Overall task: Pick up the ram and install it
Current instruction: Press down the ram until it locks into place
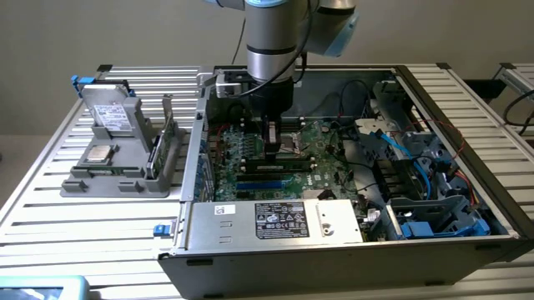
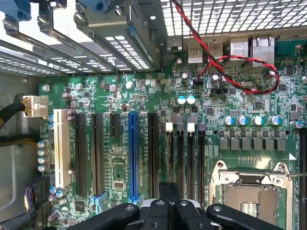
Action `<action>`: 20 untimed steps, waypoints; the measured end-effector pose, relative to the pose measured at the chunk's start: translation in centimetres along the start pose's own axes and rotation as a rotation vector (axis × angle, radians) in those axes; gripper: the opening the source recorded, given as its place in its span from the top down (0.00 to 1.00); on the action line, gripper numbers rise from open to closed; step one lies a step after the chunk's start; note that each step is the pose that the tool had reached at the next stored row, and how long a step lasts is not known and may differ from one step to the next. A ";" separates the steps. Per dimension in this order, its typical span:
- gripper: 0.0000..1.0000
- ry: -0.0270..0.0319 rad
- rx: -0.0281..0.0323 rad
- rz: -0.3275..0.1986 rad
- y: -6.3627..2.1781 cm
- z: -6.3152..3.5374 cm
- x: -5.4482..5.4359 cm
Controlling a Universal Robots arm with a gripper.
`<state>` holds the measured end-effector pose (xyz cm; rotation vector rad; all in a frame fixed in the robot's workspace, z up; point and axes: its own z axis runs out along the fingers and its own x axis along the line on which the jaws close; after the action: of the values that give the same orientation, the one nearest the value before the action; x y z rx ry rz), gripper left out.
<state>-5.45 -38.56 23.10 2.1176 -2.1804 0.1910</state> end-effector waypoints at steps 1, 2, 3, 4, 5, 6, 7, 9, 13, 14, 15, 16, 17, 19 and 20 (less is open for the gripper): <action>0.89 0.0001 -0.0001 0.000 0.01 0.07 0.0; 0.89 0.0000 0.0000 0.000 0.02 0.15 0.0; 0.89 0.0000 0.0000 0.000 0.02 0.23 0.0; 0.89 0.0000 0.0000 0.000 0.02 0.31 0.0; 0.89 0.0000 0.0000 0.000 0.03 0.39 -0.1; 0.89 0.0004 -0.0001 0.000 0.03 0.45 -0.1; 0.89 0.0006 -0.0002 0.000 0.04 0.50 -0.1; 0.89 0.0006 -0.0003 0.000 0.04 0.62 -0.1; 0.89 0.0008 0.0000 0.000 0.05 0.84 -0.1; 0.89 0.0009 0.0000 0.000 0.06 0.86 -0.1; 0.89 0.0007 0.0000 0.000 0.05 0.86 -0.1; 0.89 -0.0004 0.0004 0.000 0.05 0.79 -0.1; 0.89 -0.0022 0.0018 0.000 0.03 0.65 -0.1; 0.89 -0.0001 0.0004 0.000 -0.10 0.04 0.0; 0.89 -0.0002 0.0005 0.000 -0.23 -0.17 0.0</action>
<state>-5.22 -38.56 23.28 2.1178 -2.1809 0.1913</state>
